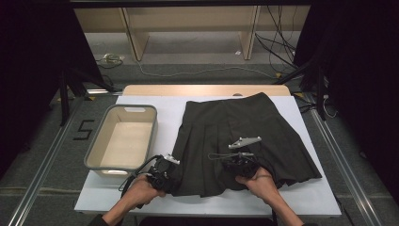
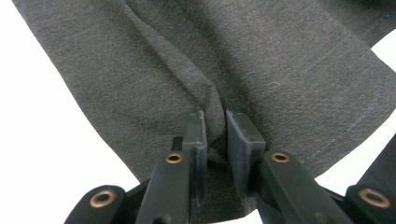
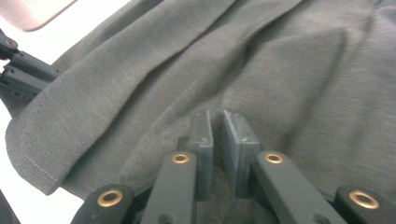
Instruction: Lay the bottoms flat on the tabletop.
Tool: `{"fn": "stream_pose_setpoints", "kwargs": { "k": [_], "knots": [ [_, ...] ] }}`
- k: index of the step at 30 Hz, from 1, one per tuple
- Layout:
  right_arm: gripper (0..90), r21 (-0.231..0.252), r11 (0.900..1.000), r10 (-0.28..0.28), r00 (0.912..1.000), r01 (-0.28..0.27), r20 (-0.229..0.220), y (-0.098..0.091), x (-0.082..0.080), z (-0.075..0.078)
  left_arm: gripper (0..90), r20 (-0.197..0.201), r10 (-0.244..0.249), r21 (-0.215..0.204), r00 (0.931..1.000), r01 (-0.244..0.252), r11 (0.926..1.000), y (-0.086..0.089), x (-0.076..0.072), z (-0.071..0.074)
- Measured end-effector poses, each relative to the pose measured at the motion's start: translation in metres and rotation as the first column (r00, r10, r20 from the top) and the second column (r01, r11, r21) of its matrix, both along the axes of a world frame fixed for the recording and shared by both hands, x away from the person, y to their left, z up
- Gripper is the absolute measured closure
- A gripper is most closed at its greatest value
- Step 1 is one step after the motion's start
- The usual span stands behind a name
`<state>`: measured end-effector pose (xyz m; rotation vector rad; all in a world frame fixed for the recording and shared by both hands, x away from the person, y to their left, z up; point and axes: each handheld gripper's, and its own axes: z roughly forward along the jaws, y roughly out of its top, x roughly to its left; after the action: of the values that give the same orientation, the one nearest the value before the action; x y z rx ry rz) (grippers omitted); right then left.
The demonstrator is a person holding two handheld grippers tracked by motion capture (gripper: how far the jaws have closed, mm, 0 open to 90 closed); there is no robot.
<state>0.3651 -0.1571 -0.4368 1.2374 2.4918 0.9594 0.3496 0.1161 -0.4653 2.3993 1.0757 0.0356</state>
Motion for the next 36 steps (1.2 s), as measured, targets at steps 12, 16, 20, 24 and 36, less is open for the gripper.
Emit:
{"fn": "stream_pose_setpoints", "kwargs": {
  "k": [12, 16, 20, 24, 36],
  "knots": [
    [81.8, -0.1, 0.9936, 0.042, 0.9942, -0.052, -0.098, 0.019, -0.004, -0.029, 71.5, -0.007, -0.022, -0.042, 0.9997, 0.022, 0.9989, 0.001, -0.001, 0.005],
    [74.9, -0.066, 0.9974, 0.022, 0.9956, -0.028, -0.091, 0.013, -0.004, -0.019, 58.4, 0.027, -0.007, -0.057, 0.9996, 0.009, 0.9984, 0.002, -0.002, 0.013],
    [68.9, -0.053, 0.9986, -0.011, 0.9991, 0.009, -0.041, 0.006, -0.004, -0.007, 50.5, 0.094, 0.054, -0.102, 0.9941, -0.045, 0.9938, 0.007, -0.003, 0.024],
    [58.7, -0.011, 0.9991, -0.042, 0.9991, 0.042, -0.012, -0.001, -0.001, 0.003, 45.8, 0.13, 0.105, -0.118, 0.986, -0.089, 0.989, 0.011, -0.001, 0.029],
    [37.7, 0.074, 0.9962, -0.047, 0.9989, 0.047, 0.003, 0.003, 0.02, 0.021, 32.3, 0.105, 0.2, -0.076, 0.9742, -0.192, 0.9784, 0.016, -0.002, 0.022]
  ]
}}
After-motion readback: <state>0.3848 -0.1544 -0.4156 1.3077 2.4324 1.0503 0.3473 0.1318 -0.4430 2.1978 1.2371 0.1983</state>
